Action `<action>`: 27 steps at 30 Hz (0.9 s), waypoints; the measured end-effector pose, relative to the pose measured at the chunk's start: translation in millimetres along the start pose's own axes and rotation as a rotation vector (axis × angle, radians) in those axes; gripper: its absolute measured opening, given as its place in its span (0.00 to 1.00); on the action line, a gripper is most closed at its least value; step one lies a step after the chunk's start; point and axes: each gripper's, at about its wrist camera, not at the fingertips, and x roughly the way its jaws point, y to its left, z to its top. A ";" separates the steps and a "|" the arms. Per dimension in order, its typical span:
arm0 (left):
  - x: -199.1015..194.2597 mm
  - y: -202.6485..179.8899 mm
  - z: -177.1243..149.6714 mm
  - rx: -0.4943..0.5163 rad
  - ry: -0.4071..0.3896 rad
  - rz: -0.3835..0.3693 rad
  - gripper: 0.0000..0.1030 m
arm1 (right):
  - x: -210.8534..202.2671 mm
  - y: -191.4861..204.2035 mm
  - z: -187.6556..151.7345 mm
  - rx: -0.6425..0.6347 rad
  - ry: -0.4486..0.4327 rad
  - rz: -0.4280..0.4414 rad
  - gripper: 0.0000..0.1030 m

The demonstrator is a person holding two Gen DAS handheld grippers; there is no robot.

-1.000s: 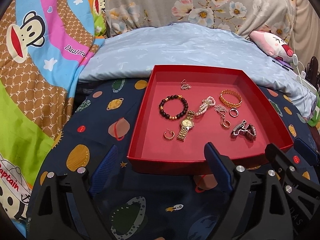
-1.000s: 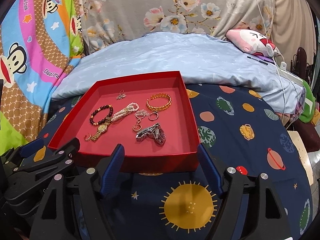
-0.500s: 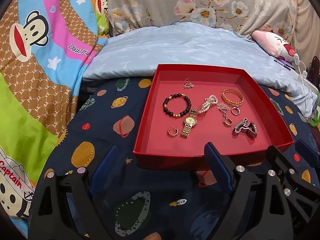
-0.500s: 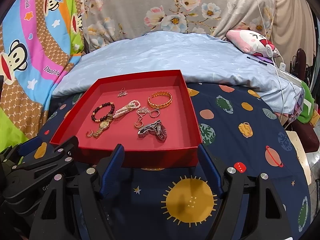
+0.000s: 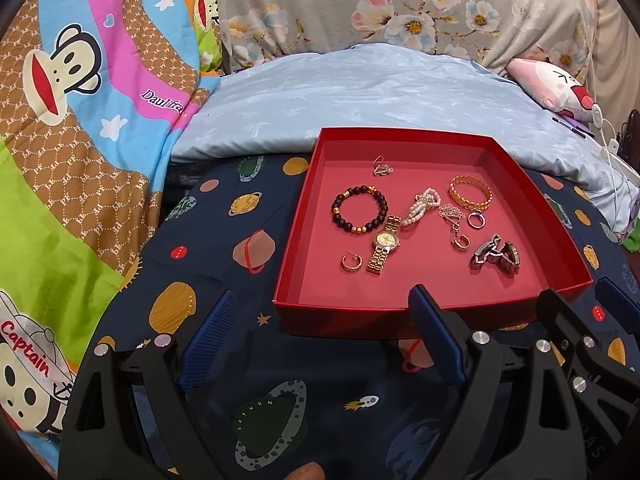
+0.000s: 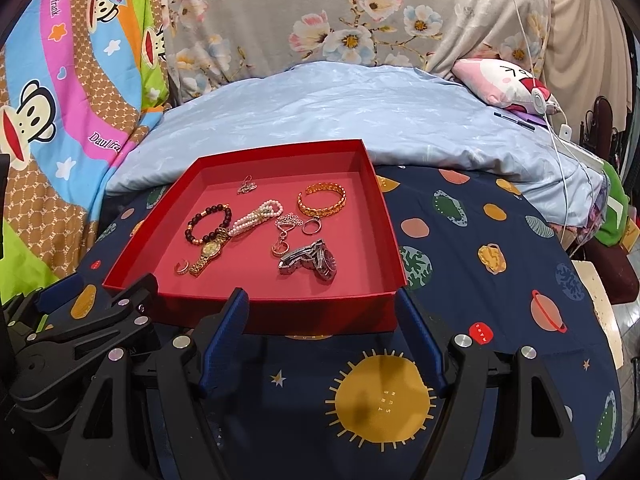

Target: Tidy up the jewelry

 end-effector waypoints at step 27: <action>-0.3 -0.2 0.4 0.002 -0.002 0.003 0.85 | 0.2 -1.1 -0.2 0.002 0.002 0.001 0.72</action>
